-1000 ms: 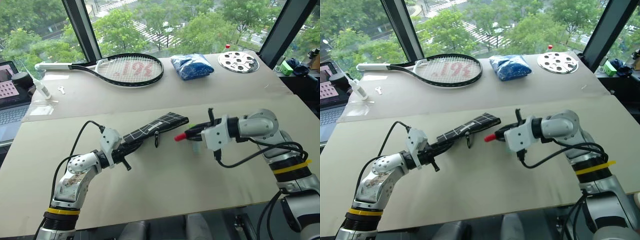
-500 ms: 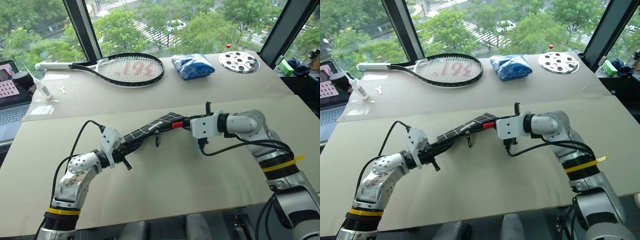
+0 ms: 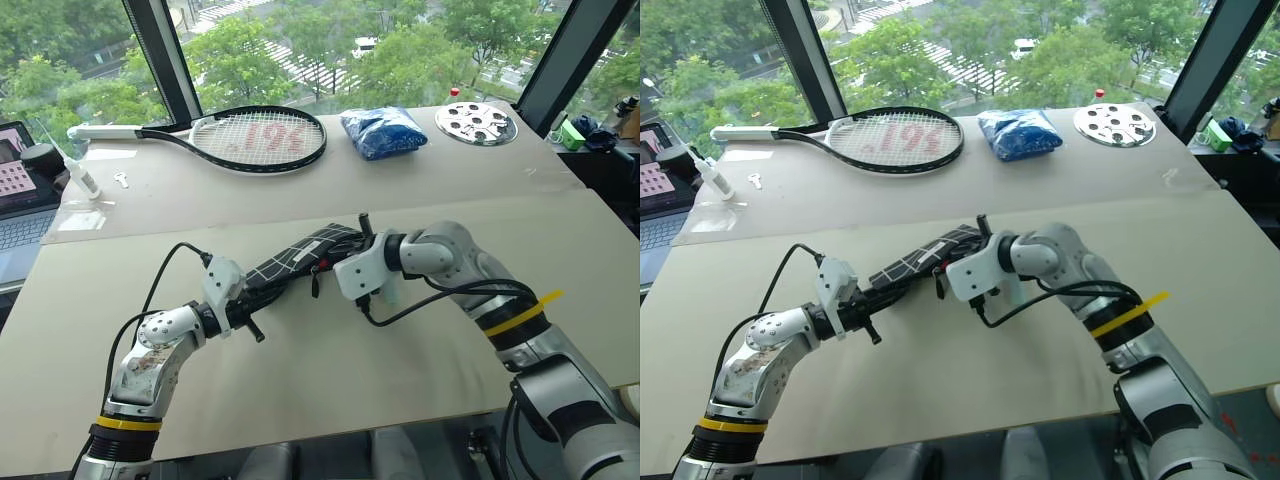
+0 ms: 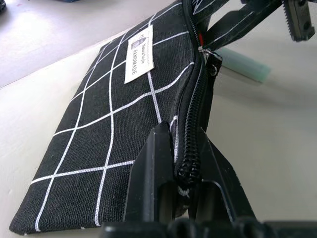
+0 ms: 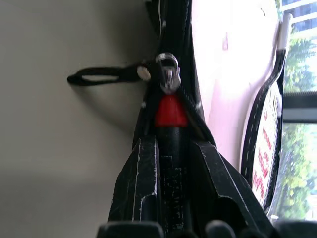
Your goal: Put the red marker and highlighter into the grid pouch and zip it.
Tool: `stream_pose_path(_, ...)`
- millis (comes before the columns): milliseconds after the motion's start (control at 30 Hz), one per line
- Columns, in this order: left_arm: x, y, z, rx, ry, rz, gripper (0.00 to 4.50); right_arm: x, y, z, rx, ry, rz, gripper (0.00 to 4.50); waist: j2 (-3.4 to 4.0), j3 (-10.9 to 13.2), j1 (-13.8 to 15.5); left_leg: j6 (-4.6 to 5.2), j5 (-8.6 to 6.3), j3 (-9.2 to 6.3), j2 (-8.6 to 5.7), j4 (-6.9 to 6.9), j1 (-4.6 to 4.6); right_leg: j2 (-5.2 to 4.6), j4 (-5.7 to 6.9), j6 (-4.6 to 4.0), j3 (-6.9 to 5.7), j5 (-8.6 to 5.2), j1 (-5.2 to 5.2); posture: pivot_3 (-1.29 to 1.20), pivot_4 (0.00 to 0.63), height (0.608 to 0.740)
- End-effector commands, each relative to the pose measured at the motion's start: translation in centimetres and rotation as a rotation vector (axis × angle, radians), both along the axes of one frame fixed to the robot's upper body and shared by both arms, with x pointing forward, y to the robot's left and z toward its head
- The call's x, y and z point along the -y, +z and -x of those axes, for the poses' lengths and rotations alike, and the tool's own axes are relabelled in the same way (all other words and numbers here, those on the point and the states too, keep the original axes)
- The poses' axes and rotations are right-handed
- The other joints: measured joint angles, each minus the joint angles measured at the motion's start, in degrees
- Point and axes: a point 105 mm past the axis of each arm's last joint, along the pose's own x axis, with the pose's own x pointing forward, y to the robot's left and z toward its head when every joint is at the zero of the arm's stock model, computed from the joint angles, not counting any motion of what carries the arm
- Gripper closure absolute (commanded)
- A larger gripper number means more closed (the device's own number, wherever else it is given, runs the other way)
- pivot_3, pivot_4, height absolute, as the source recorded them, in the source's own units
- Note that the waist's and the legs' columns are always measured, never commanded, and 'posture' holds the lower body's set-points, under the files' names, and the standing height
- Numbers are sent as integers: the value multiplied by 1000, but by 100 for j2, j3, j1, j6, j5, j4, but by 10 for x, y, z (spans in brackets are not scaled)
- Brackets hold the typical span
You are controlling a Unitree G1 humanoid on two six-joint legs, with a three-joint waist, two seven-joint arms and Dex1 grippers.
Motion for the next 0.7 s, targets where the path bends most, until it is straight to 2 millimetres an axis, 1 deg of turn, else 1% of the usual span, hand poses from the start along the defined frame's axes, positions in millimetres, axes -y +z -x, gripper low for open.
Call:
stream_pose_path(33, 5, 14, 1, 53, -30, 19, 4500, -28, -4, 11, 61, 140, 14, 4049, 0, 0, -11, 0, 0, 0, 0, 0, 0, 0, 0, 0, 0, 0, 0, 0, 150, 740)
stream_pose_path(133, 4, 14, 3, 52, -26, 19, 4500, -39, -21, 18, 72, 236, 36, 4049, 0, 0, -47, 0, 0, 0, 0, -2, 2, 0, 1, 0, 0, 0, 0, 0, 150, 740)
stream_pose_path(267, 4, 13, 3, 52, -23, 19, 4500, -44, -34, 25, 68, 331, 34, 4049, 0, 0, -93, -1, 0, 0, -1, -4, 1, 0, 0, 0, 0, 0, -3, 0, 150, 740)
stream_pose_path(300, 4, 13, 3, 52, -23, 19, 4500, -45, -36, 26, 62, 344, 28, 4049, 0, 0, -104, -1, 0, -1, 0, -4, 1, 0, 0, 0, 0, 0, -3, 0, 150, 740)
stream_pose_path(367, 4, 14, 3, 54, -20, 20, 4500, -49, -33, 26, 50, 351, -21, 4049, 0, 0, -121, -1, 0, -1, 0, -5, 2, 0, 0, 0, 0, 0, -4, 0, 150, 740)
stream_pose_path(400, 4, 14, 3, 55, -17, 21, 4500, -50, -27, 21, 43, 328, -54, 4049, 0, 0, -125, -1, 0, -1, 1, -6, 3, 1, 0, 0, 0, 0, -3, 0, 150, 740)
stream_pose_path(433, 3, 14, 3, 55, -15, 21, 4500, -50, -22, 17, 34, 302, -85, 3549, 0, 0, -126, -1, 0, -1, 1, -7, 4, 1, 1, 0, 0, 0, -3, 0, 150, 740)
stream_pose_path(467, 3, 14, 3, 55, -14, 21, 4500, -47, -19, 12, -17, 250, -109, 3048, 0, 0, -128, -1, 0, -1, 1, -7, 3, 1, 1, 0, 0, 0, -4, 0, 150, 740)
stream_pose_path(500, 3, 14, 4, 55, -13, 21, 4500, -44, -13, 8, -30, 224, -130, 2820, 0, 0, -139, -1, 0, -1, 1, -7, 3, 1, 1, 0, 0, 0, -4, 0, 150, 740)
stream_pose_path(533, 2, 14, 4, 55, -11, 21, 4500, -40, -4, 0, -53, 171, -172, 2429, 0, 0, -144, -1, 0, -1, 3, -7, 3, 1, 0, -1, 1, 0, -4, 0, 150, 740)
stream_pose_path(600, 1, 14, 4, 55, -4, 23, 4500, -29, 5, -6, -136, 120, -188, 1799, 0, 0, -142, -1, 0, -3, 3, -6, 3, 1, 1, -1, 0, 0, -3, 0, 150, 740)
stream_pose_path(633, 0, 14, 4, 55, 0, 24, 4500, -24, 10, -8, -129, 113, -190, 1473, 0, 0, -135, -1, 0, -4, 3, -6, 3, 1, 0, -1, 1, 0, -3, 0, 150, 740)
stream_pose_path(667, 0, 14, 3, 55, 1, 25, 4500, -21, 14, -9, -119, 114, -188, 1473, 1, 0, -127, -1, 0, -4, 2, -5, 3, 1, 0, -1, 1, 1, -2, 0, 150, 740)
stream_pose_path(700, 0, 15, 3, 55, 4, 28, 4500, -13, 28, -14, -118, 92, -233, 1473, 1, 0, -123, -1, 0, -4, 1, -5, 2, 1, 0, -1, 1, 0, -2, 0, 150, 740)
